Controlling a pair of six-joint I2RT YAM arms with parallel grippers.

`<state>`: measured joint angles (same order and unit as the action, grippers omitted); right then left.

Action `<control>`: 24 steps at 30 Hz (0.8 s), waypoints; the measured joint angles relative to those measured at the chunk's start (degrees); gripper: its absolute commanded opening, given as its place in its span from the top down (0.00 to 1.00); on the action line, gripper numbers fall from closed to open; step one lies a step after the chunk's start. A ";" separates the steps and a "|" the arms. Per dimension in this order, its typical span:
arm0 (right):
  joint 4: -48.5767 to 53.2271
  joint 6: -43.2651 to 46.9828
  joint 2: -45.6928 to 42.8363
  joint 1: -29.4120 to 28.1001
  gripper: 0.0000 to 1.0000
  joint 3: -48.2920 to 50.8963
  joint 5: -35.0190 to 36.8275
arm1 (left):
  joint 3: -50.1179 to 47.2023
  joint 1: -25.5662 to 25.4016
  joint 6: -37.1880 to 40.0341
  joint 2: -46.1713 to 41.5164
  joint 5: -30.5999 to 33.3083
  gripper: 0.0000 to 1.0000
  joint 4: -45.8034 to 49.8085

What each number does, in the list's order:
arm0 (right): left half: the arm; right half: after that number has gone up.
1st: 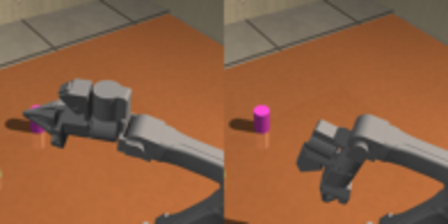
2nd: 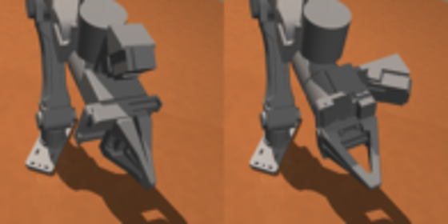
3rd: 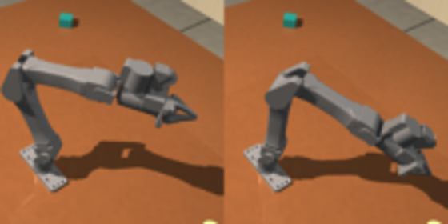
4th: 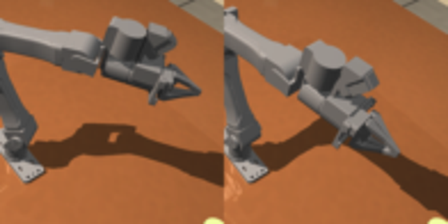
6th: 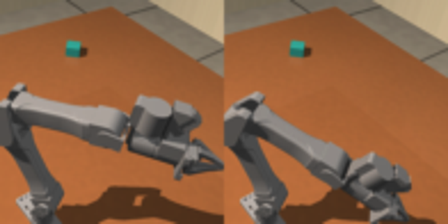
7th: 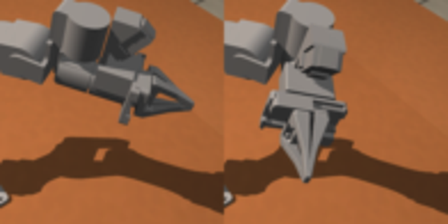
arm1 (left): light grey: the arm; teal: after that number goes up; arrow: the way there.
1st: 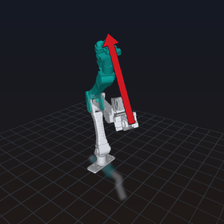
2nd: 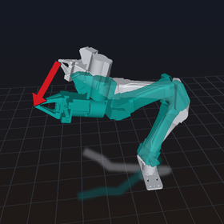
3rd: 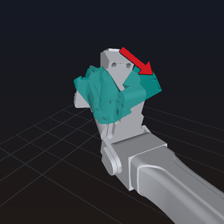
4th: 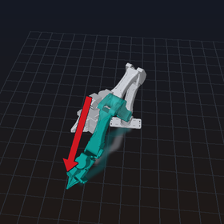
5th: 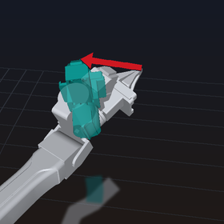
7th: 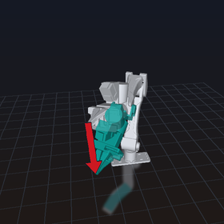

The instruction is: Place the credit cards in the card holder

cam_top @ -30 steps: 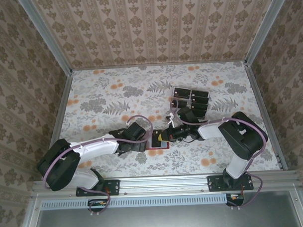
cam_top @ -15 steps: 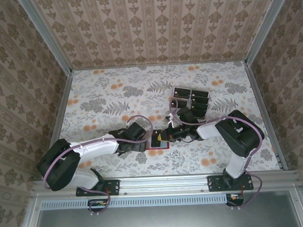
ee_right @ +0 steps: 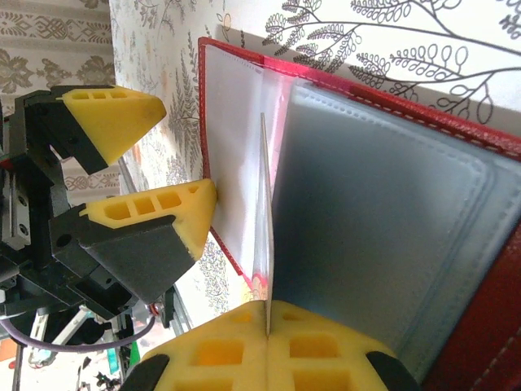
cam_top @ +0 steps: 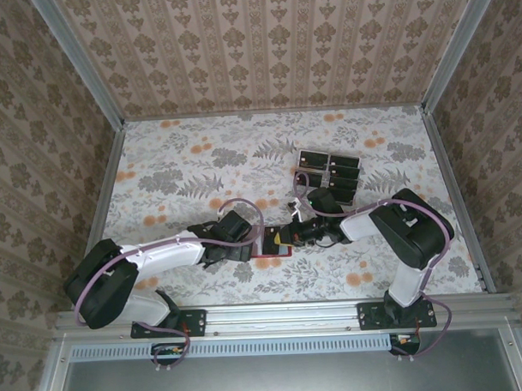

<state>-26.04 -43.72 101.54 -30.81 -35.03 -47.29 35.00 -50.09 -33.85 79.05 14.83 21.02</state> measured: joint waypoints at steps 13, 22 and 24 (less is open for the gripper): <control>-2.08 -0.44 1.90 0.00 1.00 -0.24 -1.70 | 0.00 0.00 0.00 0.00 -0.02 0.00 0.00; -2.16 -1.29 3.02 0.00 1.00 -0.96 -2.29 | 0.00 0.00 0.00 0.04 -0.02 0.00 -0.04; -2.16 -1.38 3.19 0.00 1.00 -1.09 -2.29 | 0.00 0.00 0.00 0.07 -0.02 0.00 -0.09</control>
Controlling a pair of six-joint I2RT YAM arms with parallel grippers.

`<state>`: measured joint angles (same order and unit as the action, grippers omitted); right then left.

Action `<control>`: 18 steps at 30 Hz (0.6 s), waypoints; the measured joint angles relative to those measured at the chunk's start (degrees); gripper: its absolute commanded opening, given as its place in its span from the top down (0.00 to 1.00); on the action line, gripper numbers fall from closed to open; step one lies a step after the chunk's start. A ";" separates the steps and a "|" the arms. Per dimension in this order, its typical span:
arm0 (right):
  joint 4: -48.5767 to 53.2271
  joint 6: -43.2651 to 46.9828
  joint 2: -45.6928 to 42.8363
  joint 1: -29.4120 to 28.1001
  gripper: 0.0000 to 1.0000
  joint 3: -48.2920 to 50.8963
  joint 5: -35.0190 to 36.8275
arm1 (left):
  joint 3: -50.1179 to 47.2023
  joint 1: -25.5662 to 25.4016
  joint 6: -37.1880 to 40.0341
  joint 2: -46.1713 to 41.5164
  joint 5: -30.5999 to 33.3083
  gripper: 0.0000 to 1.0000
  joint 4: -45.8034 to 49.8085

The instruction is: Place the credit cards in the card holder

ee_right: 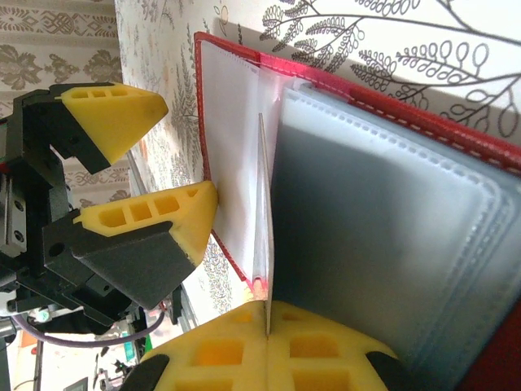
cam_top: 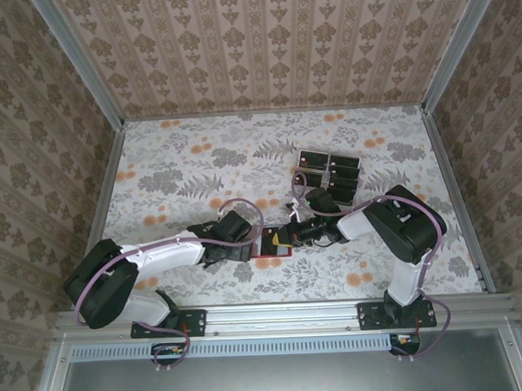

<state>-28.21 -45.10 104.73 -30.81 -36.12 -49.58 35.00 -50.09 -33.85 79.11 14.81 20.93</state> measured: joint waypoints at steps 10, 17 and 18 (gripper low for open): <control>0.00 -0.11 0.31 0.55 1.00 -0.33 0.02 | 0.00 0.00 0.00 0.02 0.00 0.00 -0.11; -0.35 -0.13 1.01 0.66 1.00 -0.52 -0.04 | 0.00 0.00 -0.02 0.04 -0.02 0.00 -0.11; -0.39 -0.13 1.20 0.66 1.00 -0.63 -0.17 | 0.00 0.00 0.00 0.04 0.00 0.00 -0.11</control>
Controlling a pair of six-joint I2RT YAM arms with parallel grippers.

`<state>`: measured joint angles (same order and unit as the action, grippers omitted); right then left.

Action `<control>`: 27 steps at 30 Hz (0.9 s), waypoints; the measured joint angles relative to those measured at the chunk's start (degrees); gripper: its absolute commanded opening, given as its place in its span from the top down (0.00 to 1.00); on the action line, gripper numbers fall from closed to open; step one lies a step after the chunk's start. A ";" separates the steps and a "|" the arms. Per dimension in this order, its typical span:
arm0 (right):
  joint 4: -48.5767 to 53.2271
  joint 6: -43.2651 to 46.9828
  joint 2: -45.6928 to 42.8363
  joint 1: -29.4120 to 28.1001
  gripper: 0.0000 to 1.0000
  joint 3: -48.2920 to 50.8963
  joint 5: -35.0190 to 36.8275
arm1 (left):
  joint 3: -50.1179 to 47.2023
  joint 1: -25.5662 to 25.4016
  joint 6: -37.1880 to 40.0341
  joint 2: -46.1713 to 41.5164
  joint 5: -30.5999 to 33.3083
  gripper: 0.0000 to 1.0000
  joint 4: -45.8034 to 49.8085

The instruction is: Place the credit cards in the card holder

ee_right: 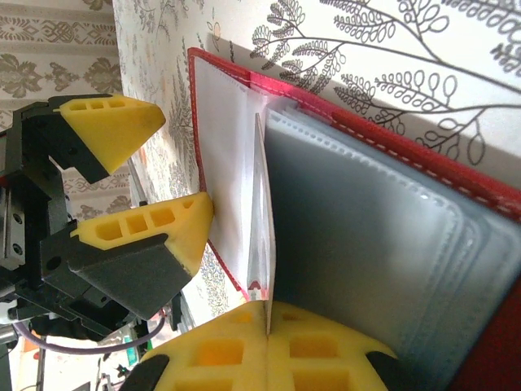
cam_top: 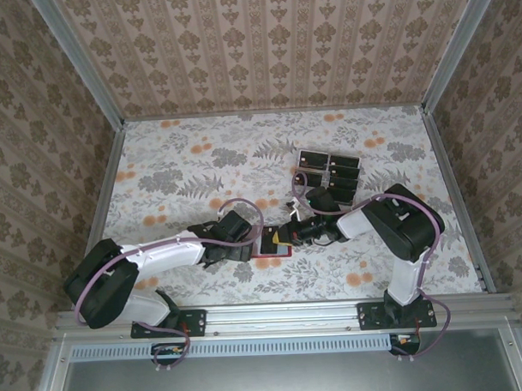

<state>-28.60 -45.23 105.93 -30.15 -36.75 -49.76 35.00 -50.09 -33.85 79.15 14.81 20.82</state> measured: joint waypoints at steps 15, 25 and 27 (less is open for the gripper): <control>0.13 0.00 1.11 -0.57 1.00 -1.57 -0.24 | 0.00 0.00 -0.02 0.26 -0.24 0.00 -0.44; 0.11 -0.02 1.44 -1.31 1.00 -1.95 -0.33 | 0.00 0.00 0.00 0.26 -0.24 0.00 -0.46; 0.11 0.00 1.44 -1.33 1.00 -1.95 -0.33 | 0.00 0.00 0.00 0.26 -0.24 0.00 -0.46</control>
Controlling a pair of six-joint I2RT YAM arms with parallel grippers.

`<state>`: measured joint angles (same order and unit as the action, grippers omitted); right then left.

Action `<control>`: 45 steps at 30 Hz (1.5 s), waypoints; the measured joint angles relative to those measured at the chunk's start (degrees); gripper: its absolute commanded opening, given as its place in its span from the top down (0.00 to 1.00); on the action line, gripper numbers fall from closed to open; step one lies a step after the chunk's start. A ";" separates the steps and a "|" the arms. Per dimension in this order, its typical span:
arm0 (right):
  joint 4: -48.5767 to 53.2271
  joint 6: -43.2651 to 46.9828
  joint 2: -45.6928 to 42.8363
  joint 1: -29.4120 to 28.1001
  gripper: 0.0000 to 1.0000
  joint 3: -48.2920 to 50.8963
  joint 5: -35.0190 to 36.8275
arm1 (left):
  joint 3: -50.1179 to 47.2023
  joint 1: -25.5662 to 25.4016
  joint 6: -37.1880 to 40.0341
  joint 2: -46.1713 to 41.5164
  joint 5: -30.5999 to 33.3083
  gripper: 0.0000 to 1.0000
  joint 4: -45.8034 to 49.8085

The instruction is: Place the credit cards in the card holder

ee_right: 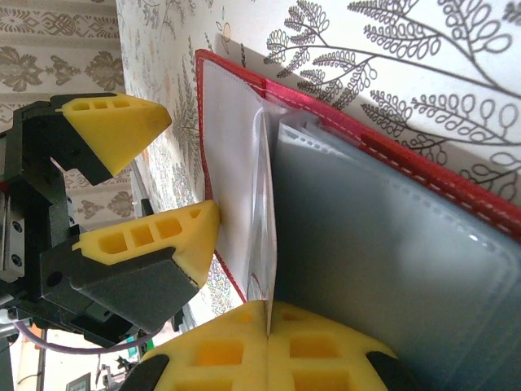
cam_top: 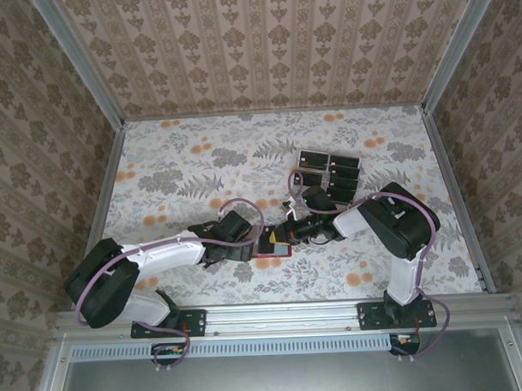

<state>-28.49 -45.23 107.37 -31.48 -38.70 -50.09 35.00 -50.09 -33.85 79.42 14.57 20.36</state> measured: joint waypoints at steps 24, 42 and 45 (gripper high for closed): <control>-0.94 -0.17 0.07 0.04 1.00 0.90 -0.42 | 0.00 0.00 -0.02 0.02 0.00 0.00 -0.02; 2.25 -0.17 2.64 -0.66 1.00 -3.28 -2.32 | -0.11 0.00 0.00 0.02 -0.02 0.00 -0.26; 3.50 -0.17 2.82 -0.94 0.88 -4.15 -2.23 | -0.11 0.00 0.00 0.02 -0.04 0.00 -0.35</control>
<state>-24.99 -45.41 110.19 -32.42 -42.85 -52.31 34.89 -50.09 -33.85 79.44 14.52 20.01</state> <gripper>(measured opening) 0.070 0.997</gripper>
